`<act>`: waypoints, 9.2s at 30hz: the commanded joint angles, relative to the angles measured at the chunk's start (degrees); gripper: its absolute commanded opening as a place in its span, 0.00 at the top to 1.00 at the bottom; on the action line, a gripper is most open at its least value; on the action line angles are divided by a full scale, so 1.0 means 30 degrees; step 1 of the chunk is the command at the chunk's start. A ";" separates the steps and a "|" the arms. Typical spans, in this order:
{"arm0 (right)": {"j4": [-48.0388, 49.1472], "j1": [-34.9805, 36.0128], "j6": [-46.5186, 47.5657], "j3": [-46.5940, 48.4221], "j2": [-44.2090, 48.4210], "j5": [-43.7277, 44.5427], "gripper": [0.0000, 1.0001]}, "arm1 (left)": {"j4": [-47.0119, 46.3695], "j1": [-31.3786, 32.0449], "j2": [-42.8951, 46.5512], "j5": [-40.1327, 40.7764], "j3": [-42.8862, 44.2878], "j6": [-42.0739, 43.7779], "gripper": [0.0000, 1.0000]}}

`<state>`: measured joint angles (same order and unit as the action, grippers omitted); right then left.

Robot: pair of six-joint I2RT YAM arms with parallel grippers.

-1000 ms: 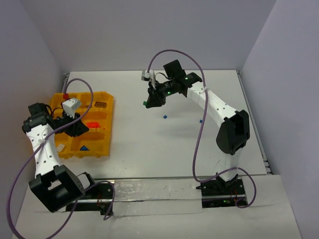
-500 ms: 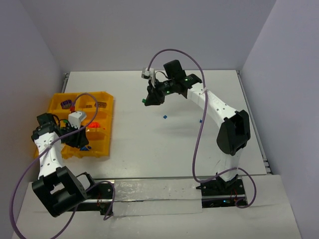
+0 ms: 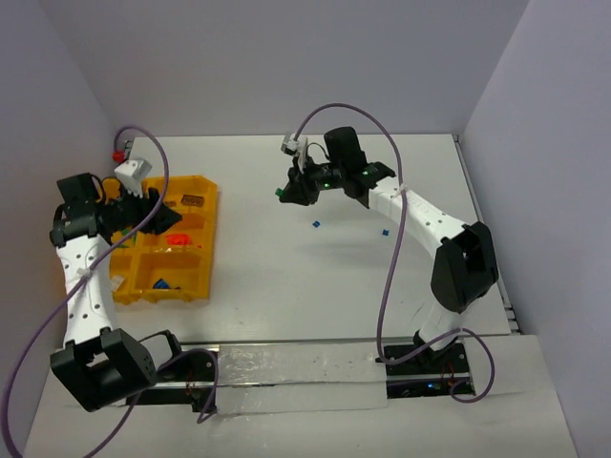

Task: Sort the legos into containers by color

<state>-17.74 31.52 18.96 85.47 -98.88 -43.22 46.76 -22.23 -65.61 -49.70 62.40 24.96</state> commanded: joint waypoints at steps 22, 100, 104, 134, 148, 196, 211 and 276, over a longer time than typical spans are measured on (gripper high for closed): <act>0.5189 0.3716 0.1594 0.0446 0.1352 0.2859 1.00 | -1.3781 0.9160 -0.3896 -0.3002 0.2310 -1.9920 0.35; -0.3895 -0.5522 -0.0785 0.4113 -0.2164 0.2599 0.06 | -0.4386 -0.1263 -0.6926 1.8180 0.2375 -0.5802 0.99; -0.4206 -0.5831 -0.0558 0.4292 -0.2397 0.2701 0.06 | -0.5086 -0.1238 -0.7703 1.8155 0.2183 -0.5499 0.93; -0.8534 -0.9884 -0.2365 -0.2469 -0.1763 0.9925 0.35 | -0.3400 0.2077 -0.4440 1.5490 0.5589 -0.5783 0.44; -0.7569 -0.9685 -0.9511 -0.3012 -0.3045 1.4040 0.51 | -0.3063 0.2165 -0.4118 1.5228 0.5478 -0.5464 0.43; -0.7093 -0.8897 -1.0697 -0.3179 -0.4485 1.3120 0.66 | -0.2396 0.2546 -0.4858 1.5015 0.6164 -0.5102 0.42; -0.7072 -0.8225 -1.1540 0.2194 -0.2575 0.4038 1.00 | -0.7620 0.2633 -0.0324 0.3141 0.2639 -0.5964 0.16; 0.0943 -0.3269 -2.1397 0.3569 -0.3437 -0.5535 1.00 | -2.0870 1.5320 -0.7937 0.4517 0.0459 -1.2802 0.37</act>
<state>-17.19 21.50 -44.42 96.25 -112.31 -58.17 -15.75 23.49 -90.35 -36.23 62.87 -14.67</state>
